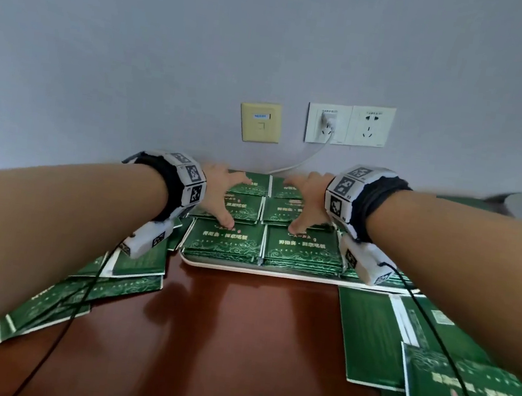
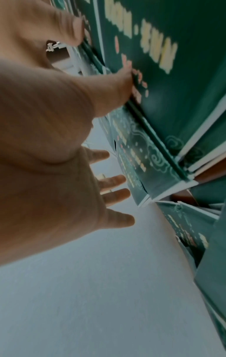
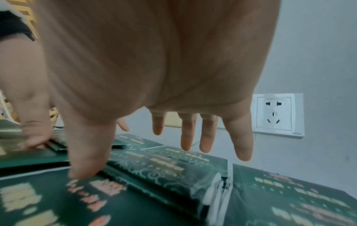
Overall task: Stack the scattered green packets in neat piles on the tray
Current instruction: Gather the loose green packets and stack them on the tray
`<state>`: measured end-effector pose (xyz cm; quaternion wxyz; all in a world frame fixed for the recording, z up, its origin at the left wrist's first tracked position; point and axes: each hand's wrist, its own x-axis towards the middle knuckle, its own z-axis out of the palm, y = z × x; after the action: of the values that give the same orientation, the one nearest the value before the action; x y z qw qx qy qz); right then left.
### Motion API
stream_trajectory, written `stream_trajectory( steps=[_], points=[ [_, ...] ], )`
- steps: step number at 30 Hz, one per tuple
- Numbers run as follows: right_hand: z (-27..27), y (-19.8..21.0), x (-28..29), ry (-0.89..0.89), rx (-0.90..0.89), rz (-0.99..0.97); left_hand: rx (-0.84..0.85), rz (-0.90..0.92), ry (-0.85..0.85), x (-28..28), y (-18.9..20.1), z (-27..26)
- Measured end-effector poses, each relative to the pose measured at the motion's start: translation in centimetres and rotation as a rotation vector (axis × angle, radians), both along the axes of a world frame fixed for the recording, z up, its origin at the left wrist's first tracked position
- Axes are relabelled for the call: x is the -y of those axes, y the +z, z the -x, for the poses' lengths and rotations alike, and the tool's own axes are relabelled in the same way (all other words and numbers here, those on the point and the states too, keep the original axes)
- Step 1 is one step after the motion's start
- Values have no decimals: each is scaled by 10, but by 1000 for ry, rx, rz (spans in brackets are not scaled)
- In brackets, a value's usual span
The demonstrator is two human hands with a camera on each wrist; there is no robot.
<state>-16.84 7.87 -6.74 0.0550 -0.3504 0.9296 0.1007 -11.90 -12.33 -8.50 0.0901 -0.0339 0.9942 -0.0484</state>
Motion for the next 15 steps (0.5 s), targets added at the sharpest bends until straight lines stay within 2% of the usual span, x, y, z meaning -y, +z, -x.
stream_trajectory(
  steps=[5,15],
  points=[
    [-2,-8,0,70,-24,-82,-4,11,30,5,-7,-2],
    [-2,-8,-2,43,-31,-183,-24,16,31,4,-16,3]
  ],
)
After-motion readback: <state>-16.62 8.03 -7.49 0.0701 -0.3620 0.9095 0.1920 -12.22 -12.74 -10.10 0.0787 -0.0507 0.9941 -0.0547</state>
